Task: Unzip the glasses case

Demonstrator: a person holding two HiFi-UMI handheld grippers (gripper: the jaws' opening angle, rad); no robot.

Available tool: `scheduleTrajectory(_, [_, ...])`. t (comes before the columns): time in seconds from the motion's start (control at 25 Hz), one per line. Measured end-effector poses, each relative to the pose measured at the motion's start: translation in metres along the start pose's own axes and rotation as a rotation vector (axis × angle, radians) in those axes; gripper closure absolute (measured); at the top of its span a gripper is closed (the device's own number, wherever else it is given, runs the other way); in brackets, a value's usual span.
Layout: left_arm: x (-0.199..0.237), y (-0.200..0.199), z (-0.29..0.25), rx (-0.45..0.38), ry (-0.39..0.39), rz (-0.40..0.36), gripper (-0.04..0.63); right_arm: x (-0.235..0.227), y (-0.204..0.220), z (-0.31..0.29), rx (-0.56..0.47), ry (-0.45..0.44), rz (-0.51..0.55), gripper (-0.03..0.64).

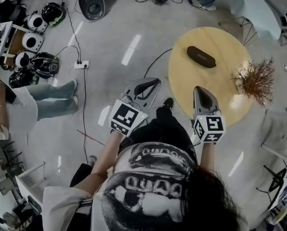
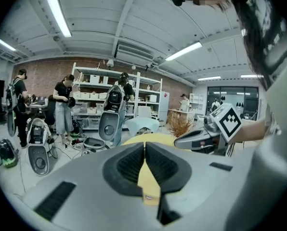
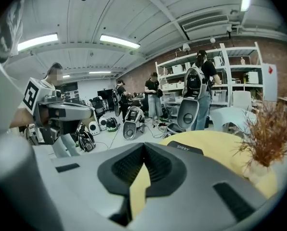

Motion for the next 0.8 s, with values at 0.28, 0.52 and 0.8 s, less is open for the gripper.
scheduleTrajectory(0.28, [0.019, -0.021, -0.067, 0.014, 0.041, -0.031, 0.577, -0.057, -0.017, -0.035, 0.051, 0.023, 0.030, 0.621])
scheduleTrajectory(0.52, [0.021, -0.025, -0.096, 0.051, 0.071, -0.053, 0.577, -0.079, -0.022, -0.054, 0.058, 0.001, 0.012, 0.621])
scheduleTrajectory(0.8, [0.025, -0.030, -0.116, 0.079, 0.122, -0.086, 0.577, -0.087, -0.022, -0.060, 0.045, 0.018, -0.026, 0.621])
Point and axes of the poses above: the fingertips, and each gripper's own axes: z backward along the fingers, x to its left, y out of its underside, the point moved 10 cm from there along z, backward along the fingers, and after that the axes turned 9 degrees about -z, right-handed, at the moved point
